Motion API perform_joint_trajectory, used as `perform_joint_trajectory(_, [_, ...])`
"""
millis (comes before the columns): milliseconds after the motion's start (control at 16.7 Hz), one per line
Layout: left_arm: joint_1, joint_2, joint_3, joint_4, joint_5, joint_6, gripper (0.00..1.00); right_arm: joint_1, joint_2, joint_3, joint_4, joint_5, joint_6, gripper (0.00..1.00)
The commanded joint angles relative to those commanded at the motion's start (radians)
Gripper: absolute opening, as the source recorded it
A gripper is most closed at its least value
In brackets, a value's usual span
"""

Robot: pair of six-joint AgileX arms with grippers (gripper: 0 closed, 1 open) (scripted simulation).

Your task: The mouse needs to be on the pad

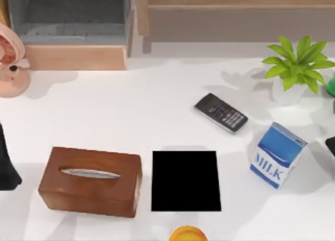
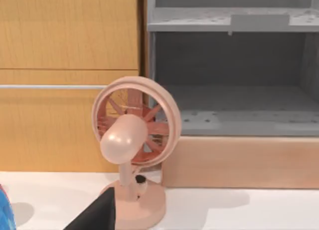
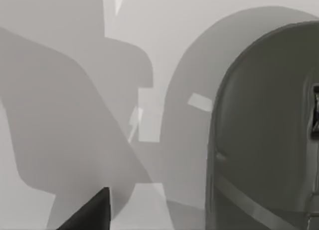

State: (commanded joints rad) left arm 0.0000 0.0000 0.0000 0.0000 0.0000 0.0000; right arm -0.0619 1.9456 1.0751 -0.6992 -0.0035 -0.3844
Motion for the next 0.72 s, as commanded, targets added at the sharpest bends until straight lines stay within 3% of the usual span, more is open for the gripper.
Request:
perform_joint_trajectory(120, [0.000,0.000,0.000,0.000,0.000,0.000,1.00,0.000,0.000,0.000,0.000,0.000,0.000,1.00])
perform_joint_trajectory(720, [0.000,0.000,0.000,0.000,0.000,0.000,1.00,0.000,0.000,0.000,0.000,0.000,0.000,0.25])
